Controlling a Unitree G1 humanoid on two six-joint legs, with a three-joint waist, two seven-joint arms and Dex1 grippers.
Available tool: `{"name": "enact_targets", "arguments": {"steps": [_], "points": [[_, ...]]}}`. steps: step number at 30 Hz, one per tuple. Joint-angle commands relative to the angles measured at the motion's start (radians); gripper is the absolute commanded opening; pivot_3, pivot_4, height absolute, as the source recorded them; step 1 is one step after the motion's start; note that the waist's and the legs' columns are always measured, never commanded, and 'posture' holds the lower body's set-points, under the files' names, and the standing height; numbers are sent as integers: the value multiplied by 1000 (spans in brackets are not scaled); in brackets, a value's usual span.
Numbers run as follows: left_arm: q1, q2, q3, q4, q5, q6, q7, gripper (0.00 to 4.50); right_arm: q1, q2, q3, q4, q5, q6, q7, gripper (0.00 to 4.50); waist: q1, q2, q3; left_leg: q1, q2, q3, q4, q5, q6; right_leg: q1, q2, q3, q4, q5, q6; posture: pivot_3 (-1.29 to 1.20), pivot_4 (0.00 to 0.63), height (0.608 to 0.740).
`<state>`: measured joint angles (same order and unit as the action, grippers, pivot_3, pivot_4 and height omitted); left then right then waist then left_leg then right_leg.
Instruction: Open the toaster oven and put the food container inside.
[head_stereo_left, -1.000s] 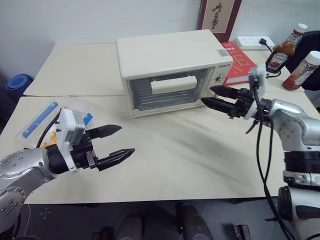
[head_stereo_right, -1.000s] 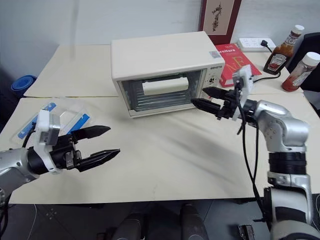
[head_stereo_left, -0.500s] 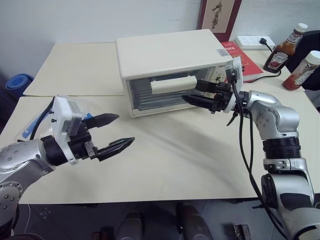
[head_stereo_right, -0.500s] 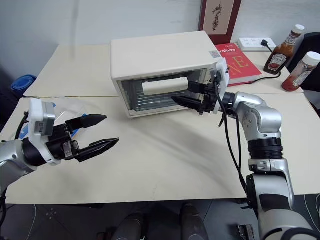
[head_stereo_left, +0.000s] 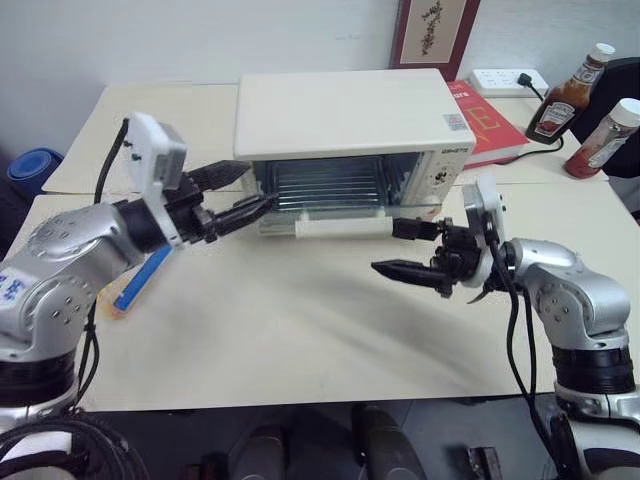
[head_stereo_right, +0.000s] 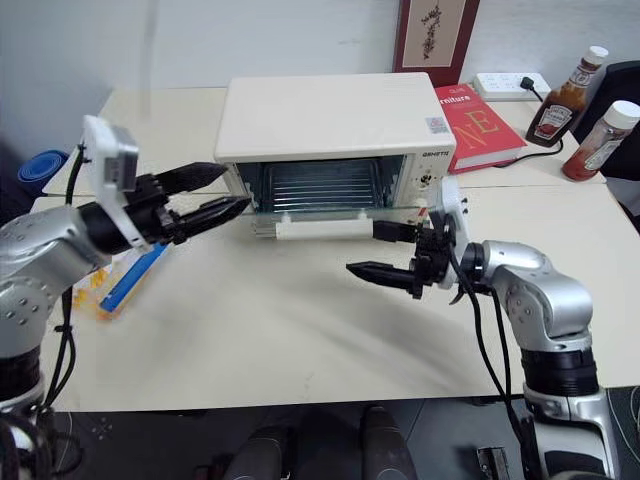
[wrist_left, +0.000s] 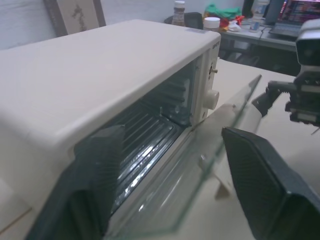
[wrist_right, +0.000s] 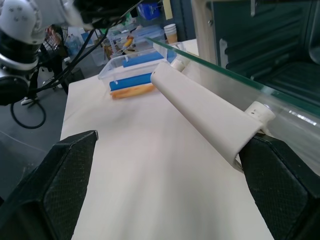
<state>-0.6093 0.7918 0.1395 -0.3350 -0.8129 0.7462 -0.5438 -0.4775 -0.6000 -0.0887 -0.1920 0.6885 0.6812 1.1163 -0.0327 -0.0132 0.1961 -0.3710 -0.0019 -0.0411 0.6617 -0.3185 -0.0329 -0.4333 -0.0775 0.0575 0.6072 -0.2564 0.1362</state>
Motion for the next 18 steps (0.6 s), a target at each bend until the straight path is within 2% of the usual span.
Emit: {"name": "enact_targets", "arguments": {"steps": [1, 5, 7, 12, 18], "points": [[-86, -16, -71, 72, 104, -56, -56, 2036, 17, 8, -1, -48, -3, -55, -12, 4500, 2, 0, 0, 0, 0, 0, 0, 0, 0, 0, 0, 0, -1, 0, 0, 0, 150, 740], [-139, -16, -174, 155, 229, -115, -145, 749, 58, 21, -4, -73, 4, -74, -43, 4500, 4, 0, 0, 1, 0, -1, 1, 1, 0, 1, 0, 0, -1, 0, 0, 0, 150, 740], [-130, 13, -236, 181, 321, -177, -206, 99, 81, 23, -10, -96, 12, -76, -58, 4500, 2, 0, 0, 1, 0, -1, 1, 1, 0, 0, 0, 0, 0, 0, 0, 0, 150, 740], [-111, 27, -292, 207, 404, -238, -322, 42, 150, -2, -58, -170, 30, -67, -116, 4500, 6, 0, 0, 0, 0, -1, 1, 1, 0, 0, 0, 0, 0, 0, 0, 0, 150, 740], [-71, 11, -324, 193, 473, -303, -395, 42, 319, -84, -168, -281, 38, -42, -179, 4500, 10, -1, 0, 0, 0, -2, 1, 0, 0, 2, 0, 0, 0, 0, 0, 0, 150, 740]]}}
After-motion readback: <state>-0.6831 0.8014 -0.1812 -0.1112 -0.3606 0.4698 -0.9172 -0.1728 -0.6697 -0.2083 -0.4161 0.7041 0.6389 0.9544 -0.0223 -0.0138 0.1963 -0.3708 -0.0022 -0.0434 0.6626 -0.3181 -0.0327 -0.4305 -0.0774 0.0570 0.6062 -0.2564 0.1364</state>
